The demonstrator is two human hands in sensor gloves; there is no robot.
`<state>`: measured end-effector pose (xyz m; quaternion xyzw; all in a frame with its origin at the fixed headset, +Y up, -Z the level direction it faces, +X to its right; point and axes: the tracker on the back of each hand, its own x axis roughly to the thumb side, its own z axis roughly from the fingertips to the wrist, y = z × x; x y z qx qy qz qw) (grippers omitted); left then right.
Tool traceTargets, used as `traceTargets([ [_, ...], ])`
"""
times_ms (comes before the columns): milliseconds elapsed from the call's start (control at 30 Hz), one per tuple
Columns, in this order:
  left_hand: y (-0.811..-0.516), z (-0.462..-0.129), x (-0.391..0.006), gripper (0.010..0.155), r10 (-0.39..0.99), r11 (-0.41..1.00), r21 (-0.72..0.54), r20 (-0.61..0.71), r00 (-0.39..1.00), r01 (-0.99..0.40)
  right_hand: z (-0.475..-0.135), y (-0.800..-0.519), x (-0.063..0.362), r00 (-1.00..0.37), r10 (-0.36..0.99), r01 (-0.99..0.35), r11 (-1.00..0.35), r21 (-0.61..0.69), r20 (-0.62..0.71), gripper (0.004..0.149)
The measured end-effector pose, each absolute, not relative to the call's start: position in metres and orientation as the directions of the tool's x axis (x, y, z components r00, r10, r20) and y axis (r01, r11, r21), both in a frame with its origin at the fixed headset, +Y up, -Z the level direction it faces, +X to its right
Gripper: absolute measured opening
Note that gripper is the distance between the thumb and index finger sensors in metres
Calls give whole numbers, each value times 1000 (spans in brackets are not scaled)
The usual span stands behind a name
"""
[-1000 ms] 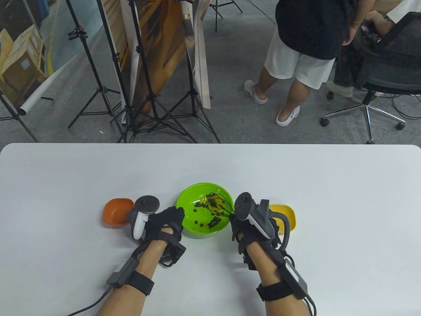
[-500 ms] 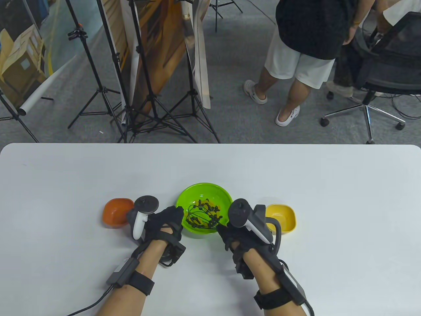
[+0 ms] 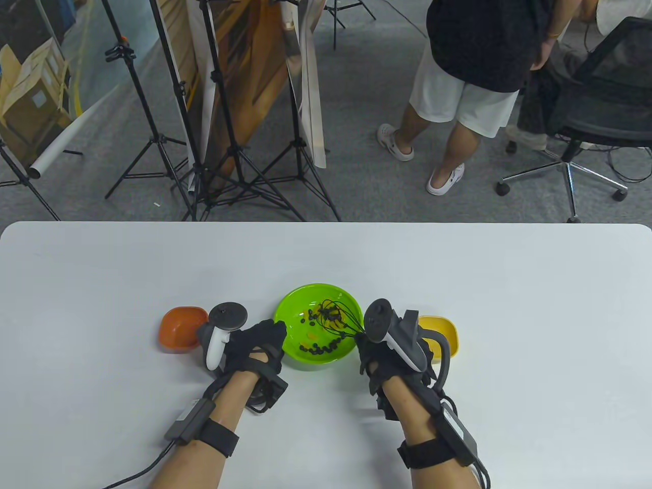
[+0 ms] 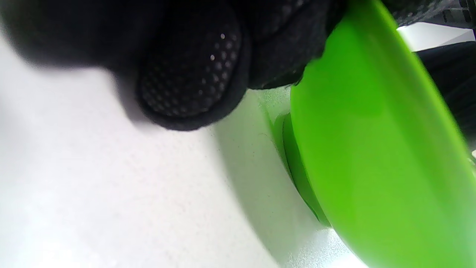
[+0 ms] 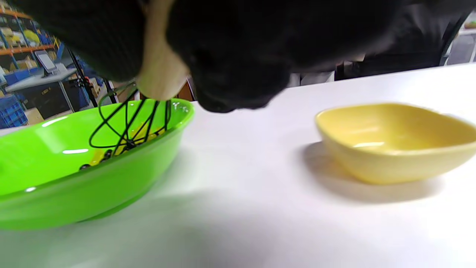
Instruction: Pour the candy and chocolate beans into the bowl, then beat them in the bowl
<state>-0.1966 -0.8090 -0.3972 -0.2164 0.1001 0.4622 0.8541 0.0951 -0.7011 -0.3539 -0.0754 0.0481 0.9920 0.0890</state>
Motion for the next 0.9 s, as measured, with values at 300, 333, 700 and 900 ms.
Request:
traceTargets([
  [300, -809, -397, -198, 44, 749, 471, -273, -380, 543, -839, -350, -713, 70, -968, 250, -252, -959, 131, -32, 59],
  [333, -809, -397, -197, 44, 748, 472, -272, -380, 544, -839, -347, -710, 72, -974, 228, -227, -964, 137, -11, 59],
  [700, -809, -397, -196, 45, 745, 481, -272, -374, 552, -834, -336, -681, 97, -994, 83, -90, -992, 94, -75, 57],
  [900, -809, -397, -196, 44, 746, 480, -274, -371, 552, -833, -347, -694, 97, -986, 80, -90, -994, 60, -147, 59],
])
